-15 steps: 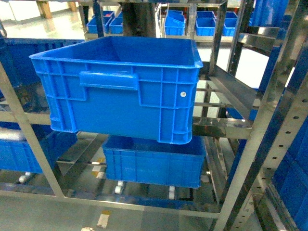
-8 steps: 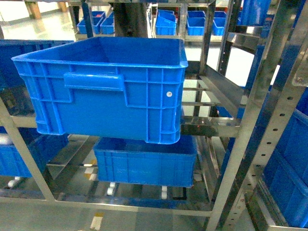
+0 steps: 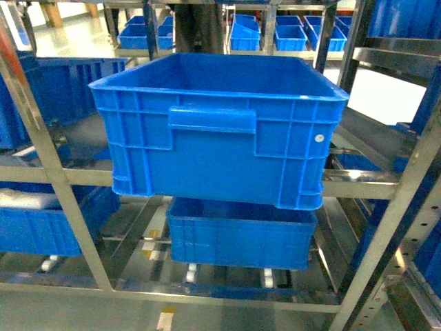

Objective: Pick red block from blue box to shelf

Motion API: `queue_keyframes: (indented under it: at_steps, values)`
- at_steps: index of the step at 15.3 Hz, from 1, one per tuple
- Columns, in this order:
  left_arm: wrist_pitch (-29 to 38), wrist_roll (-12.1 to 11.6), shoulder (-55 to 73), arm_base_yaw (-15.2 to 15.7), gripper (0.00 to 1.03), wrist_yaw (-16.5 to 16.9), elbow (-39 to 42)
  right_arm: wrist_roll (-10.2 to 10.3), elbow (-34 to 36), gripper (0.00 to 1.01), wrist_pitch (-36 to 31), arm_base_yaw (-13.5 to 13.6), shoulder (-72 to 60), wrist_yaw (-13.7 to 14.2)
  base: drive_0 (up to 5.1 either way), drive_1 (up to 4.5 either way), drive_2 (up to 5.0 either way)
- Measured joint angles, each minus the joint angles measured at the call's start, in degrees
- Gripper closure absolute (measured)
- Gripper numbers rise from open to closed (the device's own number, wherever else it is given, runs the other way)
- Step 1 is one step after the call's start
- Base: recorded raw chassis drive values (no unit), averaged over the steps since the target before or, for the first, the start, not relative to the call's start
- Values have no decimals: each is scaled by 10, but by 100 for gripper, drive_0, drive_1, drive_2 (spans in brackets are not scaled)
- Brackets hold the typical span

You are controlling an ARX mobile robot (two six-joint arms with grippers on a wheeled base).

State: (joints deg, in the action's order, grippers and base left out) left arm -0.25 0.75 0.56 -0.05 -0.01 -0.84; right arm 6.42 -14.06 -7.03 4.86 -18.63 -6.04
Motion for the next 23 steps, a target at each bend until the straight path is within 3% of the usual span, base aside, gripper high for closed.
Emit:
queue_keyframes:
  at_steps: [23]
  values:
    - [0,0,0,0,5,-1,0,0,1,75,0,0,0,-2,0,0,0]
